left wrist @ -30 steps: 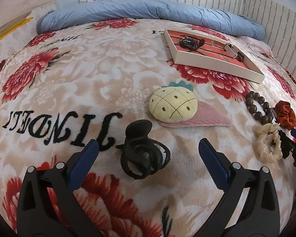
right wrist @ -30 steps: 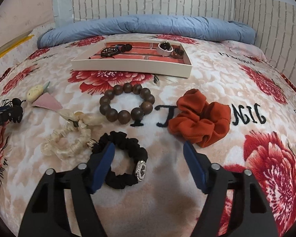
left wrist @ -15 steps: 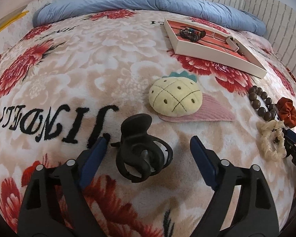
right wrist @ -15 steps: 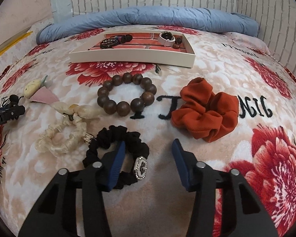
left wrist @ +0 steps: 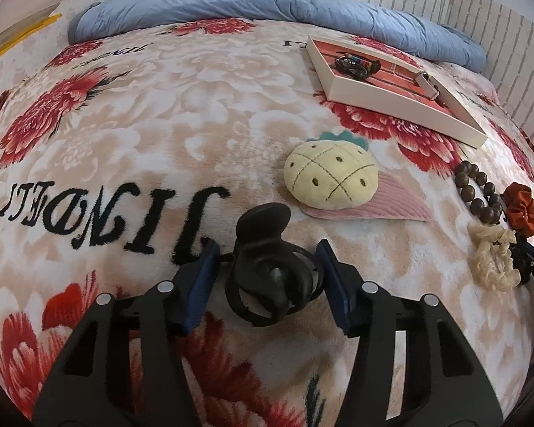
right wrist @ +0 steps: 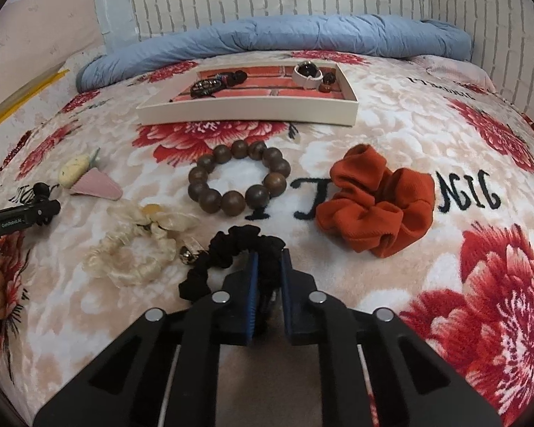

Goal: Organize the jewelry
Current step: 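Grasp the black claw clip with the left tool while the right tool grasps the black beaded bracelet, then carry the claw clip and beaded bracelet into the tray and open both tools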

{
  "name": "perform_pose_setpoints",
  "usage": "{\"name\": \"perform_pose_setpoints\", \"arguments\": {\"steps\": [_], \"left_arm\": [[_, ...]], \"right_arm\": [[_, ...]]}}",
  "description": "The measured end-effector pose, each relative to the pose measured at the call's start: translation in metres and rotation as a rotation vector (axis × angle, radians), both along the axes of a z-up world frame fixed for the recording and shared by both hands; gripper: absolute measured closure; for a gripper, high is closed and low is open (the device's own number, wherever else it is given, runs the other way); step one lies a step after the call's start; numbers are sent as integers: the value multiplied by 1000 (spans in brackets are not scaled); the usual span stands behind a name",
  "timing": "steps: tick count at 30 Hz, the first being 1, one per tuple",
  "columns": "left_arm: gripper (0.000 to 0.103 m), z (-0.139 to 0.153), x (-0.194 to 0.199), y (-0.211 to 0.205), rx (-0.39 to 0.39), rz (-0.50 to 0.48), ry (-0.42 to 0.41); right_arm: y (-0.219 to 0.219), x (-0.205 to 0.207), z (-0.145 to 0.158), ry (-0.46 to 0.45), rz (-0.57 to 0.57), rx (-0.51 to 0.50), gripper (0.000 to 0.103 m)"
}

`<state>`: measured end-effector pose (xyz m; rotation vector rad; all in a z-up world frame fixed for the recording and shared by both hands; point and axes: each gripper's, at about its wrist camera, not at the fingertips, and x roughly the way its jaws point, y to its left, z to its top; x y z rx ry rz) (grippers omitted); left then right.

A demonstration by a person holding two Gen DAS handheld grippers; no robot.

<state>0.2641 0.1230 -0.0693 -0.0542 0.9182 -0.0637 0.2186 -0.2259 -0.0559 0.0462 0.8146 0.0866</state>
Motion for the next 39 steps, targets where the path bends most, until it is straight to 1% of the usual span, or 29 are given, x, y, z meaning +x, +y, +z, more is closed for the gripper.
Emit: {"name": "perform_pose_setpoints", "arguments": {"steps": [10, 15, 21, 24, 30, 34, 39], "left_arm": [[48, 16, -12, 0, 7, -4, -59], [48, 29, -15, 0, 16, -3, -90], [48, 54, -4, 0, -26, 3, -127], [48, 64, 6, -7, -41, 1, -138], [48, 85, 44, -38, -58, -27, -161], [48, 95, 73, -66, -57, -60, -178], [48, 96, 110, -99, -50, -86, -172]], "right_arm": [[0, -3, 13, -44, 22, 9, 91], [-1, 3, 28, -81, 39, 6, 91], [-7, 20, 50, -127, 50, 30, 91], [-8, 32, 61, -152, 58, 25, 91], [-12, 70, 83, -191, 65, -3, 91], [-17, 101, 91, -188, 63, 0, 91], [-18, 141, 95, -185, 55, -15, 91]]}}
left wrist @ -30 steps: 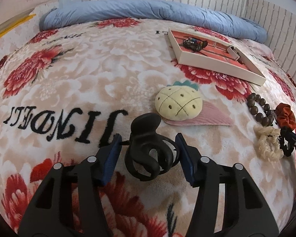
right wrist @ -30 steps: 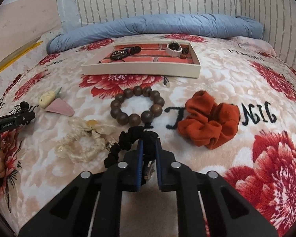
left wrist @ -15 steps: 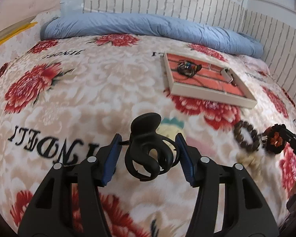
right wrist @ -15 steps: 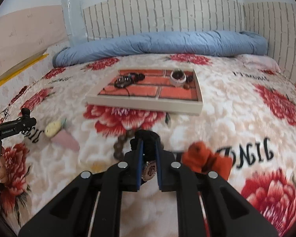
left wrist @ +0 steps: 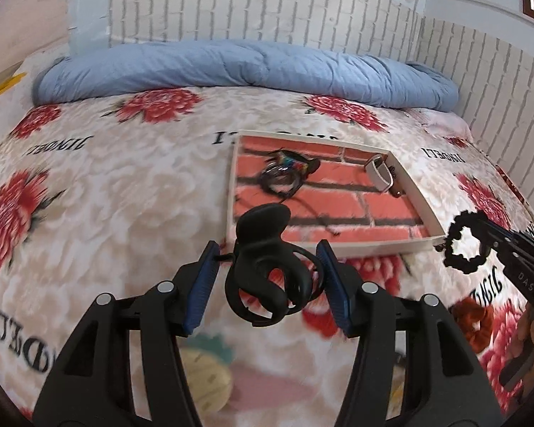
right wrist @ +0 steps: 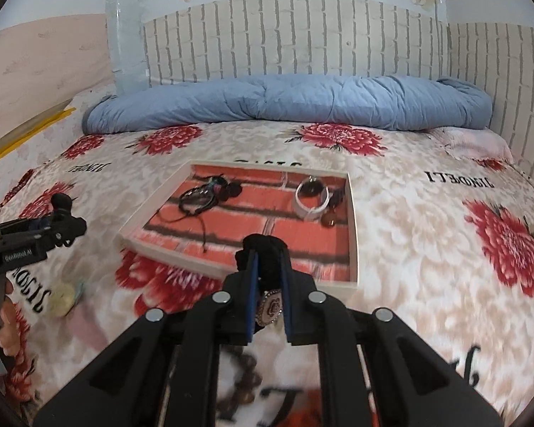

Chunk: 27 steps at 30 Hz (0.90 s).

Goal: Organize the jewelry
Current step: 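Carry the claw clip and beaded bracelet into the tray and open both tools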

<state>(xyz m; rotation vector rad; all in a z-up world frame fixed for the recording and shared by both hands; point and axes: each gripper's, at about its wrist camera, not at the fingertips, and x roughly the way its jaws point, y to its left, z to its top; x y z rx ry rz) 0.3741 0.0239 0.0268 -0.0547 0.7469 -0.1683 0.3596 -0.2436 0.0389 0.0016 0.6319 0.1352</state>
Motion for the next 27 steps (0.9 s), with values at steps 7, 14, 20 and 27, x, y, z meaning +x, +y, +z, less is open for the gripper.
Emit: {"name": "perform_pose_setpoints", "arguments": {"steps": [7, 14, 20, 27], "left_arm": [[48, -5, 65, -34, -17, 3, 43], [48, -28, 113, -63, 27, -12, 96], [48, -56, 145, -69, 40, -4, 160], [48, -70, 167, -73, 86, 6, 177]], "right_arm": [[-3, 53, -2, 23, -25, 4, 91], [-3, 99, -23, 96, -48, 8, 91], [-15, 126, -47, 155, -94, -19, 91], [-24, 152, -64, 196, -134, -62, 91]]}}
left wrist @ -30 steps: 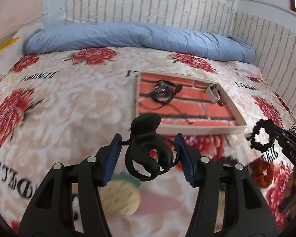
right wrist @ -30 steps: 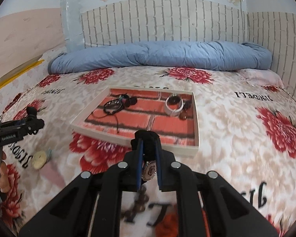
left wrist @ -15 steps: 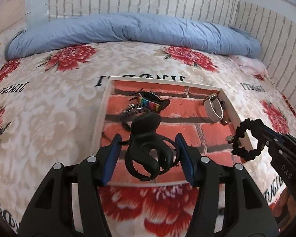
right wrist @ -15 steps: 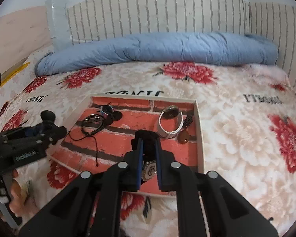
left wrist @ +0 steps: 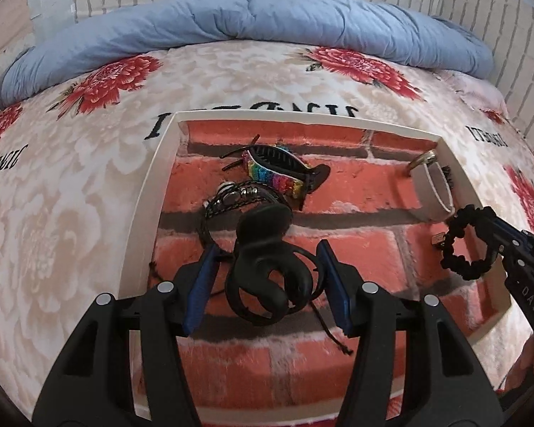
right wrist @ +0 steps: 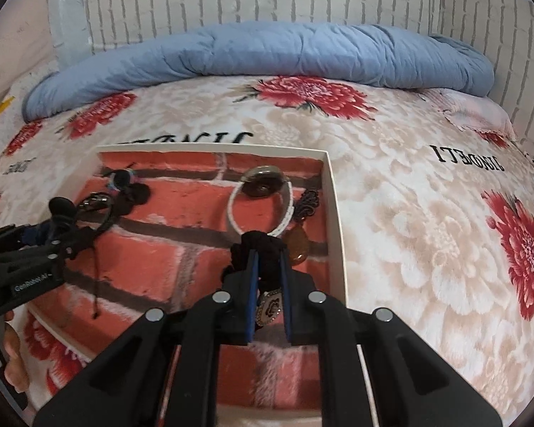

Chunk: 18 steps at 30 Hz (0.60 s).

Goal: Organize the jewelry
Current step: 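Carry the claw clip and beaded bracelet into the tray and open both tools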

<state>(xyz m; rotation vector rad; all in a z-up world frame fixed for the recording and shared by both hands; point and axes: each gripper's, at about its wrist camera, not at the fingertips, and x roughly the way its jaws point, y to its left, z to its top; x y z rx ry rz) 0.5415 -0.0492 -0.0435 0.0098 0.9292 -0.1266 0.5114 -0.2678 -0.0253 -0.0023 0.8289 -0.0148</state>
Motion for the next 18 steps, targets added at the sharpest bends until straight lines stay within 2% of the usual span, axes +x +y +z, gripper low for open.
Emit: {"name": "perform_pose_setpoints", "arguments": {"steps": [10, 18], "left_arm": [[48, -10, 14, -2, 25, -3, 5], [43, -10, 21, -1, 5, 0, 5]], "right_arm": [[-4, 25, -24, 65, -34, -6, 91], [-5, 35, -36, 89, -40, 0, 88]]}}
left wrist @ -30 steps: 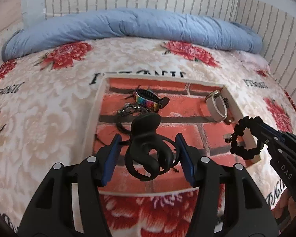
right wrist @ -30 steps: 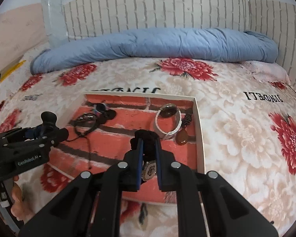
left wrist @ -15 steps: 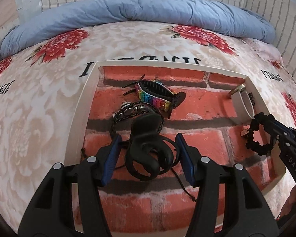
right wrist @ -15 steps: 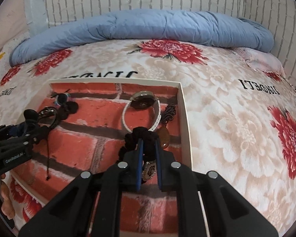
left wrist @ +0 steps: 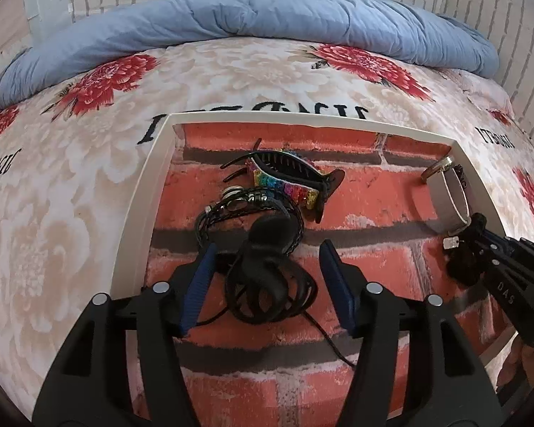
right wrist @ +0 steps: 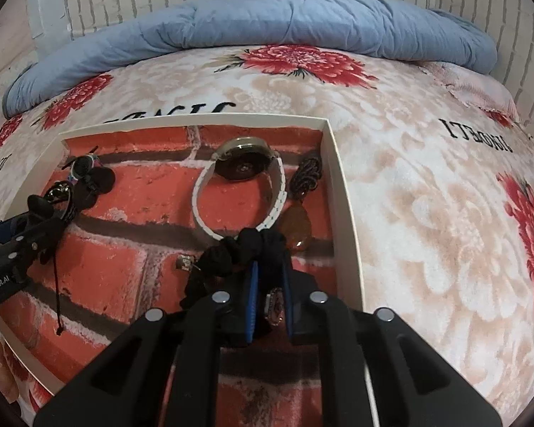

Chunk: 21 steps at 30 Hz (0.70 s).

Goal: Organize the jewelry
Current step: 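Carry the claw clip and beaded bracelet into the tray and open both tools, then withdraw both tools from the tray toward the remaining items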

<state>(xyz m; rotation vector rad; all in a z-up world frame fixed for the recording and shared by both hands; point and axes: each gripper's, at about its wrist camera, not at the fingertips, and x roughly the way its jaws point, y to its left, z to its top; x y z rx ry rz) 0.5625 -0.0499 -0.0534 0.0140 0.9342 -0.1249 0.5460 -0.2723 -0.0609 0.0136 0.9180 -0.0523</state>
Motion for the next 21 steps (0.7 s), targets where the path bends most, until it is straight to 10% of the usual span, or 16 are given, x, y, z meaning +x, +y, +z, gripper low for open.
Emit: {"name": "perform_pose_setpoints", "arguments": {"steps": [4, 7, 21], "left_arm": [[35, -3, -2, -2, 12, -4, 5], [33, -2, -6, 3, 5, 1, 11], [5, 72, -78, 43, -2, -13, -109]], "right_arm": [[4, 0, 0, 6, 10, -20, 84], [4, -4, 5, 13, 19, -20, 48], [-4, -74, 68, -89, 76, -21, 13]]}}
